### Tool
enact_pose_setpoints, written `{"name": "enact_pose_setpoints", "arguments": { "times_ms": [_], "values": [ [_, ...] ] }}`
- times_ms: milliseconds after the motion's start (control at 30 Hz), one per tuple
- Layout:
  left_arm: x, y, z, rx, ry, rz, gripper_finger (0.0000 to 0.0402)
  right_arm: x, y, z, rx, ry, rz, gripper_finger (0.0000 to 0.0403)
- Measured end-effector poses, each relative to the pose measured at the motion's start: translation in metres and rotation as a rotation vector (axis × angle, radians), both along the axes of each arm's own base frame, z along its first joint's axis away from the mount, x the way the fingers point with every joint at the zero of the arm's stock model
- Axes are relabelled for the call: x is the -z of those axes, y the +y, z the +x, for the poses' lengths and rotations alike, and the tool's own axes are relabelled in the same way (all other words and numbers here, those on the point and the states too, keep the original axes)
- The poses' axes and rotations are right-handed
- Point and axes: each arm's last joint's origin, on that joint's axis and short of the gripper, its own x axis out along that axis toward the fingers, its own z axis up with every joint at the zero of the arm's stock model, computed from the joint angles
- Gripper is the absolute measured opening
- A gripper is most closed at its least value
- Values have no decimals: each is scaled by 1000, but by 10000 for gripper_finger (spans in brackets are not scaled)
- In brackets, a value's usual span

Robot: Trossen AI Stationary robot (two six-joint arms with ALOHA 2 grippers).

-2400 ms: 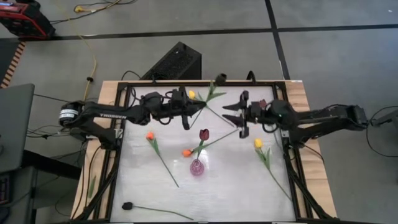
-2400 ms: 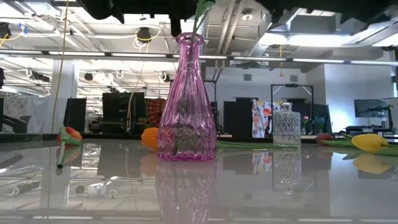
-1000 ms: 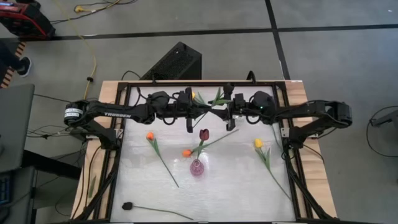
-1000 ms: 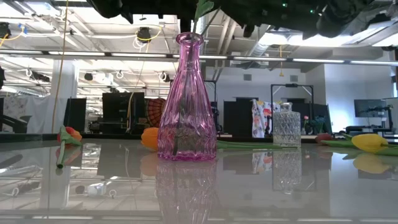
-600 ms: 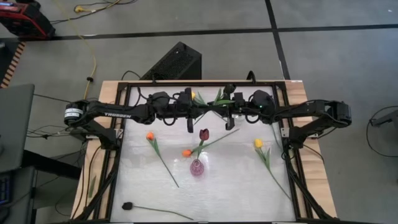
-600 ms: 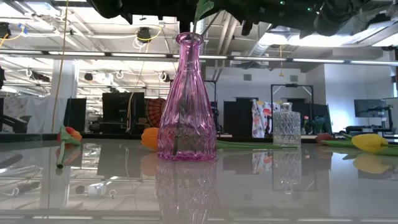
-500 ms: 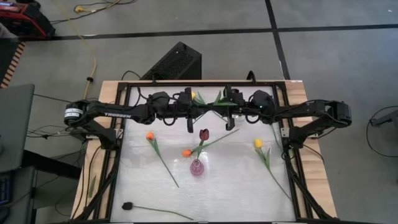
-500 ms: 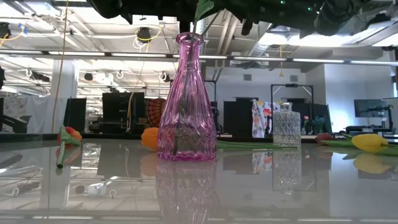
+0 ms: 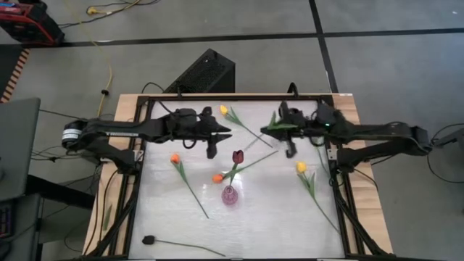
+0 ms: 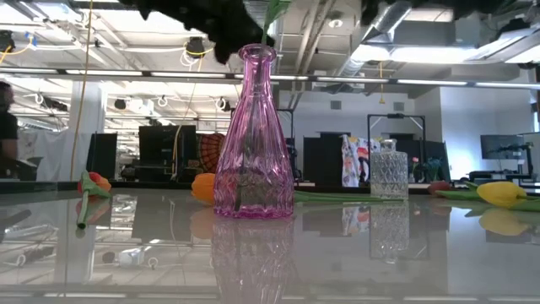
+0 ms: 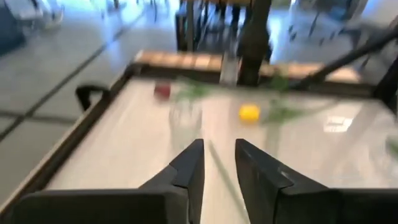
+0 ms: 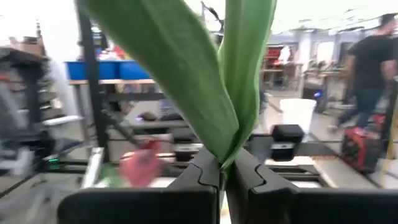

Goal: Sort flowers into vase by color
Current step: Put the top black flower into the violet vase

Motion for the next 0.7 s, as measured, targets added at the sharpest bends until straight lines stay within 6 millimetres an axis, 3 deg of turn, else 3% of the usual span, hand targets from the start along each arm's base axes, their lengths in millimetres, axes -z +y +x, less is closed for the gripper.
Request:
{"name": "enact_pose_setpoints", "arguments": {
  "times_ms": [233,467,700],
  "values": [
    [43,-5,-22,-213,180,26,79,7,52,-14,-104,143,26,29],
    [87,-7,-38,-265,-31,-35,77,14,99,-6,-144,193,17,29],
    [94,-9,-54,-273,-116,-64,77,-10,142,22,-235,219,-44,29]
  ]
}}
